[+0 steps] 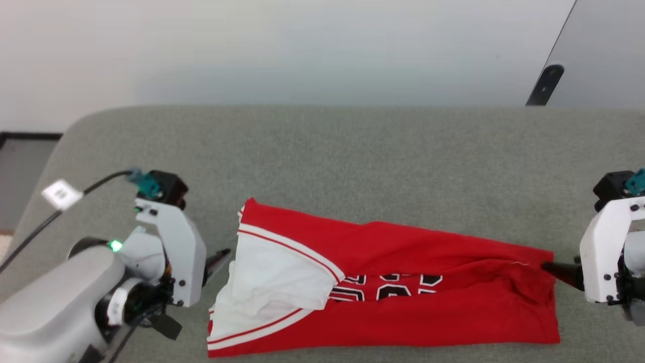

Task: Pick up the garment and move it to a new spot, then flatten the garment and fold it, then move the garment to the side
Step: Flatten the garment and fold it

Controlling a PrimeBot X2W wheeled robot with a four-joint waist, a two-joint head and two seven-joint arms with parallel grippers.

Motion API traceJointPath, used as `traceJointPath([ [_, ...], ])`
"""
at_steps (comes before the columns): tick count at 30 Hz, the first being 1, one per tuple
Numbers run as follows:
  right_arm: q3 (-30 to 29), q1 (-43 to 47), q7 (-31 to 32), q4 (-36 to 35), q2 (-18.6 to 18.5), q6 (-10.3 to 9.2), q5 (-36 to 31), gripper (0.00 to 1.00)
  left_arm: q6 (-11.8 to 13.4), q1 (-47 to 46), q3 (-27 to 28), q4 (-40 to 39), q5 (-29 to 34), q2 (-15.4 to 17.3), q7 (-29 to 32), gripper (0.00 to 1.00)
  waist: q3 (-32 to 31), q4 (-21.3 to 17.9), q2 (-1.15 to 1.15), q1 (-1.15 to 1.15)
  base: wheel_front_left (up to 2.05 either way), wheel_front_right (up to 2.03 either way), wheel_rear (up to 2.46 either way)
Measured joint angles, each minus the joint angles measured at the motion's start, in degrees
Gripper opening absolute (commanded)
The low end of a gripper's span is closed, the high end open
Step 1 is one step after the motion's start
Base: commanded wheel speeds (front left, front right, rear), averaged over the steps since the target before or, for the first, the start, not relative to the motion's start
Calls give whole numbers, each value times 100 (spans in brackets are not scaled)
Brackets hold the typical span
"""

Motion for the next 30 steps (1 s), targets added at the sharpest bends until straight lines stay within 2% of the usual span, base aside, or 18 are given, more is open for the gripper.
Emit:
traceJointPath([
  [3,-1,258,-753,-346,23,0,5,100,-7,231,129,-33,80,55,-590,100,-168,-22,0,0,0,0,0],
  [11,446,838,-3688,-734,-26,-1,-14,100,115,973,414,-236,623,203,-2531,100,-518,-9,0,0,0,0,0],
  [18,911,1284,-5675,-443,-158,0,-219,100,606,1847,880,-455,666,115,-4181,100,-694,177,0,0,0,0,0],
  [21,994,1446,-6176,-225,-103,0,-231,100,802,2242,1201,-586,746,-3,-4448,100,-755,294,0,0,0,0,0],
  [23,1024,1557,-6404,-78,-78,0,-230,100,827,2487,1455,-680,906,-148,-4491,100,-801,380,0,0,0,0,0],
  [27,1022,1679,-6763,152,-33,0,-212,100,775,2961,1928,-798,1559,-546,-4504,100,-887,570,0,0,0,0,0],
  [30,1116,1729,-6940,280,16,0,-193,100,608,3294,2340,-781,1961,-895,-4504,100,-958,706,0,0,0,0,0],
])
